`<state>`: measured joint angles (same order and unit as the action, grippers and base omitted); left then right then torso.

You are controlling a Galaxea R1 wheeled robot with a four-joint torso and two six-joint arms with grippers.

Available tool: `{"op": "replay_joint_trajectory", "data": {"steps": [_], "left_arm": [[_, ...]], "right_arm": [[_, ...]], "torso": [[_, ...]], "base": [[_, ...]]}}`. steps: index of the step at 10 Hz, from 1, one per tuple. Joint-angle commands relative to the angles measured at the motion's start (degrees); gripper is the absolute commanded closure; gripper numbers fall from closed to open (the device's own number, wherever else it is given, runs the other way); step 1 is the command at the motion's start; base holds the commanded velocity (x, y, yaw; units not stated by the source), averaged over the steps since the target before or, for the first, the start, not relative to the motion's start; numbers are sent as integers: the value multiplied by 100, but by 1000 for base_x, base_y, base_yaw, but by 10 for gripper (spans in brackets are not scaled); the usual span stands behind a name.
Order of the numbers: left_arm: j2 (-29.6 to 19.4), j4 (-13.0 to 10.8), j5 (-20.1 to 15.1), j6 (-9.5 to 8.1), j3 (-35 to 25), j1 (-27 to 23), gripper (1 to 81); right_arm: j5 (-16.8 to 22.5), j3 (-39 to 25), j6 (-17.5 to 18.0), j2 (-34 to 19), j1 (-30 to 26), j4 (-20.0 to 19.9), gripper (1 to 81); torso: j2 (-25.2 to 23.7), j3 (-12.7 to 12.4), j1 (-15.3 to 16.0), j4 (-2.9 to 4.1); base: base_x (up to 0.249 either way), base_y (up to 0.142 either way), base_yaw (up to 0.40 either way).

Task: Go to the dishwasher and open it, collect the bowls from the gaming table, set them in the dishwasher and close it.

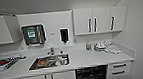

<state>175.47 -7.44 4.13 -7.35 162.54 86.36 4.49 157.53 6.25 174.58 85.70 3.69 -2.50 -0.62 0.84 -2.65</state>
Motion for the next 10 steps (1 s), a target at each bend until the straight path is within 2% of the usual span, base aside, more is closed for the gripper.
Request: {"op": "replay_joint_trajectory", "data": {"steps": [1,4,10], "left_arm": [[-135,67,-290,6,-196,-361,10],[-179,58,-290,6,-293,-369,10],[-179,41,-255,6,-293,-369,10]], "right_arm": [[316,-4,-19,0,-364,53,10],[316,5,-19,0,-373,53,10],[298,5,-19,-17,-347,44,10]], "torso": [[0,0,0,0],[0,0,0,0],[0,0,-2,0]], "base": [[0,0,113],[0,0,203],[0,0,331]]}}
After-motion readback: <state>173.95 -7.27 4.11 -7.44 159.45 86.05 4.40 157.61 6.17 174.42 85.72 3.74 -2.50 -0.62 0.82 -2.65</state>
